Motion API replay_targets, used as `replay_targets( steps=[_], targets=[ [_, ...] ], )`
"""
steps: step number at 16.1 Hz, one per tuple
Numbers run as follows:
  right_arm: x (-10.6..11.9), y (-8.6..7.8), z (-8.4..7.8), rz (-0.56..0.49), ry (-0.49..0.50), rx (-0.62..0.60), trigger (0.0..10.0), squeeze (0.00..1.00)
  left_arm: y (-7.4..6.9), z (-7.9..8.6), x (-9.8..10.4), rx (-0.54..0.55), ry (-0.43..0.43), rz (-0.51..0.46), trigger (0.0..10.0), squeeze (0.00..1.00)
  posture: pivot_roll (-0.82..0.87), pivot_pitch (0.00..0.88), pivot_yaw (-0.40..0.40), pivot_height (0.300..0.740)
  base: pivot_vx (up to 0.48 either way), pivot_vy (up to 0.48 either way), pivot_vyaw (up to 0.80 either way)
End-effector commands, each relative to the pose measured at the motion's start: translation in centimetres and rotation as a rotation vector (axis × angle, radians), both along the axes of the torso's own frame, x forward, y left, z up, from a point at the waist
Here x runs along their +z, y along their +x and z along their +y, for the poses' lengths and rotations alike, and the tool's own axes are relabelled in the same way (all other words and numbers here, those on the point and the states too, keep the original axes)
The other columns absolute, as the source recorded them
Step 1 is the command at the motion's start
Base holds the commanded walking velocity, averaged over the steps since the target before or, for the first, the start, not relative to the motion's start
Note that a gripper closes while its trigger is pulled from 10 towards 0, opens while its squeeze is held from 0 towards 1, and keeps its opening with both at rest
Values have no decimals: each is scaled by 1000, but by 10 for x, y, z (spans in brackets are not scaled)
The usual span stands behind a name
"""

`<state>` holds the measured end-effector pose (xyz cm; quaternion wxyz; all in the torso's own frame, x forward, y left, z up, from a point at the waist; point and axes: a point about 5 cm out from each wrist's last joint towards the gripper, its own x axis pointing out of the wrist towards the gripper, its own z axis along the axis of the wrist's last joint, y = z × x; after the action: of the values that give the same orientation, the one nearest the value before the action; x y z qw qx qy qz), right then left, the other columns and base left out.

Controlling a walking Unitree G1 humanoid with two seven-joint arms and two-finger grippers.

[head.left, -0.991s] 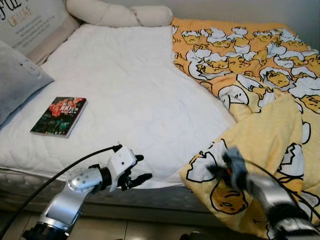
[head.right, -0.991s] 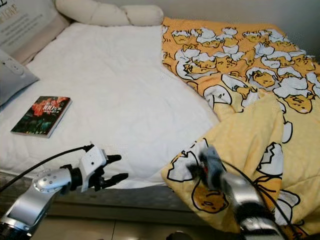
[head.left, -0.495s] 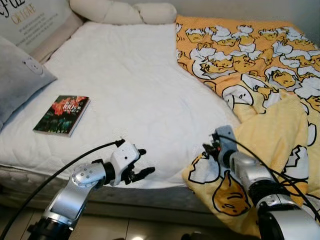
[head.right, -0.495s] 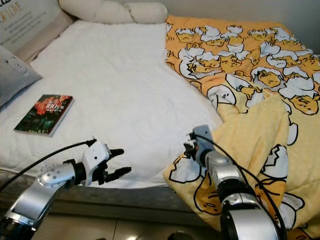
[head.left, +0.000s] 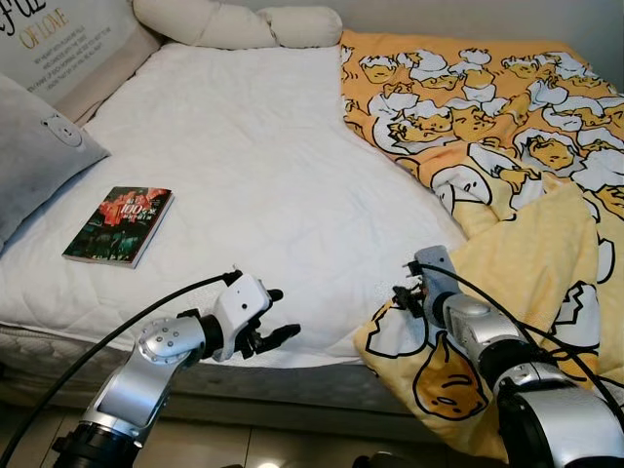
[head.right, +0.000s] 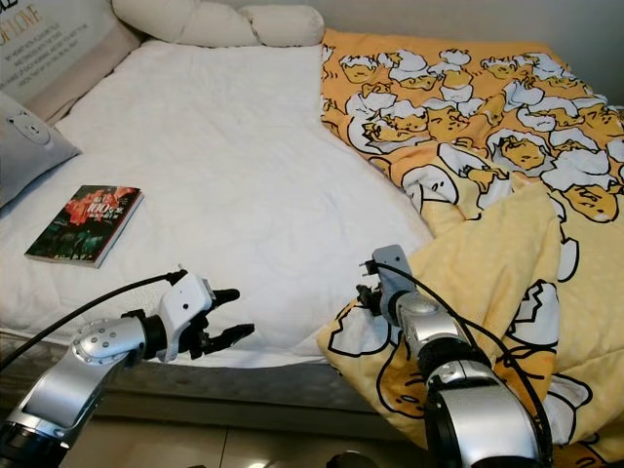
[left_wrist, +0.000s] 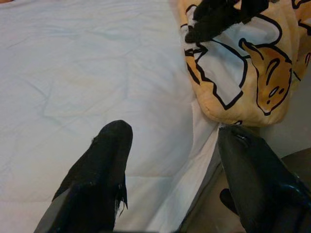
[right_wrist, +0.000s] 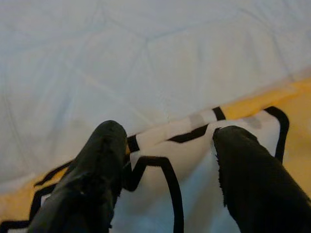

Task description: Clean up the room

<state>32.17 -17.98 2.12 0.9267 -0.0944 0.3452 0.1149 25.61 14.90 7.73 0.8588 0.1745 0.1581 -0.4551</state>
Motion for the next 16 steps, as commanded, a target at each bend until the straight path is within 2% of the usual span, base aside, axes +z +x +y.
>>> replay_targets(
  steps=[1, 5, 6, 7, 11, 12, 16],
  targets=[
    [4, 4, 3, -2, -22, 19, 10000, 1000, 5, 2, 4, 7, 6, -8, 10000, 0, 16, 0, 14, 740, 0, 0, 0],
    [3, 3, 0, 29, -8, -49, 10000, 1000, 6, 0, 3, 1, 6, -6, 10000, 0, 8, 0, 17, 740, 0, 0, 0],
    [1, 3, 0, 54, 10, -96, 10000, 898, 6, 0, 2, -1, 6, -5, 10000, 0, 6, 0, 17, 740, 0, 0, 0],
    [1, 3, 1, 79, 25, -133, 10000, 0, 7, -1, 2, -3, 7, -4, 10000, 0, 6, 0, 17, 740, 0, 0, 0],
    [-4, -1, 13, 169, 78, -196, 10000, 0, 9, 0, 2, -7, 11, -5, 10000, 0, 1, 0, 23, 740, 0, 0, 0],
    [-7, -4, 14, 205, 70, -237, 9412, 0, 9, 0, 2, -9, 13, -5, 10000, 0, 2, 0, 26, 740, 0, 0, 0],
    [-19, -16, 19, 276, 75, -336, 2588, 0, 8, 0, 2, -17, 18, 0, 10000, 0, 16, 11, 22, 740, 0, 0, 0]
  ],
)
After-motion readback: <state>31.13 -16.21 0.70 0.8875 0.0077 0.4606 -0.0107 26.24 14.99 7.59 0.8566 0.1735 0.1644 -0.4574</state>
